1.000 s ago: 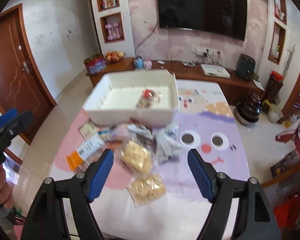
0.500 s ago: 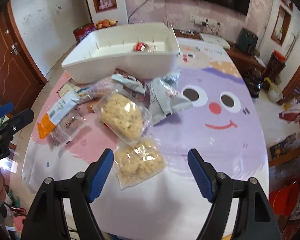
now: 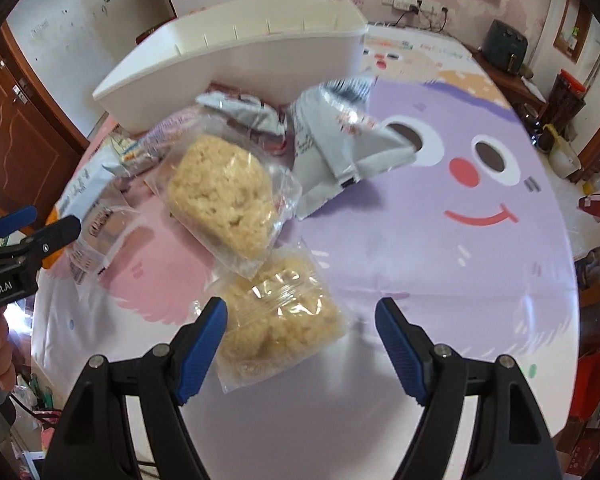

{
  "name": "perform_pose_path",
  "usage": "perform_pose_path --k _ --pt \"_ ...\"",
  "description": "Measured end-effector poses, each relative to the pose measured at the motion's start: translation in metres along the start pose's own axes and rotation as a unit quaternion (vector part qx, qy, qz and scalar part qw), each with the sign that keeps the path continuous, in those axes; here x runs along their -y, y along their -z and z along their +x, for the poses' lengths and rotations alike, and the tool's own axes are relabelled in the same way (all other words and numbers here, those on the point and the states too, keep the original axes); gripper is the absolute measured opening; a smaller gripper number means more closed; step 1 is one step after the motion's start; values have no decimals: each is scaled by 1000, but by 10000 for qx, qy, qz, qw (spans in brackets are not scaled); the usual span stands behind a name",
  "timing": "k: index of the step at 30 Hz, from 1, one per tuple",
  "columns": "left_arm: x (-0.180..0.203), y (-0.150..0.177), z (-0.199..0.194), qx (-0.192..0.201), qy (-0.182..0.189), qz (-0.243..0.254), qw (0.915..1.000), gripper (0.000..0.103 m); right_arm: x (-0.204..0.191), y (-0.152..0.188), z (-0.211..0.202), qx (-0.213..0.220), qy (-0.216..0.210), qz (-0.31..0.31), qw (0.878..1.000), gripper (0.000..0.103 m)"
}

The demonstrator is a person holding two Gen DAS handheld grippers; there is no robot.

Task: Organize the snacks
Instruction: 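Withdraw both tools from the tray and move toward the remaining snacks, then grasp the orange-and-white bar with the left tool while the right tool grasps a rice-cake bag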

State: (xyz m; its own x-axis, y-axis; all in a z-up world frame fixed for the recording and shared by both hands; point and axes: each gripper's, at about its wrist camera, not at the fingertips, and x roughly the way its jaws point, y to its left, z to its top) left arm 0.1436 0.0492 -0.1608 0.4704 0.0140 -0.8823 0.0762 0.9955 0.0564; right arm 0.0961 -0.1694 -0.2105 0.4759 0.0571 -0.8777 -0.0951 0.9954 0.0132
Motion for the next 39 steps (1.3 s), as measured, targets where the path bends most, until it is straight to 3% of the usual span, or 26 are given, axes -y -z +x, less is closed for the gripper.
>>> perform_pose_path --k 4,12,14,17,18,19,24,31,39 --pt "-4 -5 14 -137 -19 -73 9999 100 -3 -1 8 48 -205 -4 9998 78" --pt "-12 -10 36 -331 257 -358 9985 92 3 0 25 -100 -527 250 9982 91" --pt "-13 -11 35 -249 316 -382 9985 84 -1 1 26 -81 -470 144 9988 92" --pt "-14 -13 29 -114 244 -424 9987 63 -6 2 29 -66 -327 -23 9994 92" --pt "-14 -13 27 -54 194 -426 9989 51 -8 2 29 -72 -287 -84 9995 88" --pt "-15 -14 24 25 123 -417 9991 38 -12 3 28 -17 -294 -177 9994 73" --pt "-19 -13 16 62 99 -513 9986 35 -19 4 24 61 -310 -339 9989 58" --pt "-8 1 -24 447 45 -374 9983 34 -22 10 6 190 -220 -412 9987 48" --pt "6 10 -71 807 371 -285 9956 35 -25 14 -37 660 -447 -389 9961 46"
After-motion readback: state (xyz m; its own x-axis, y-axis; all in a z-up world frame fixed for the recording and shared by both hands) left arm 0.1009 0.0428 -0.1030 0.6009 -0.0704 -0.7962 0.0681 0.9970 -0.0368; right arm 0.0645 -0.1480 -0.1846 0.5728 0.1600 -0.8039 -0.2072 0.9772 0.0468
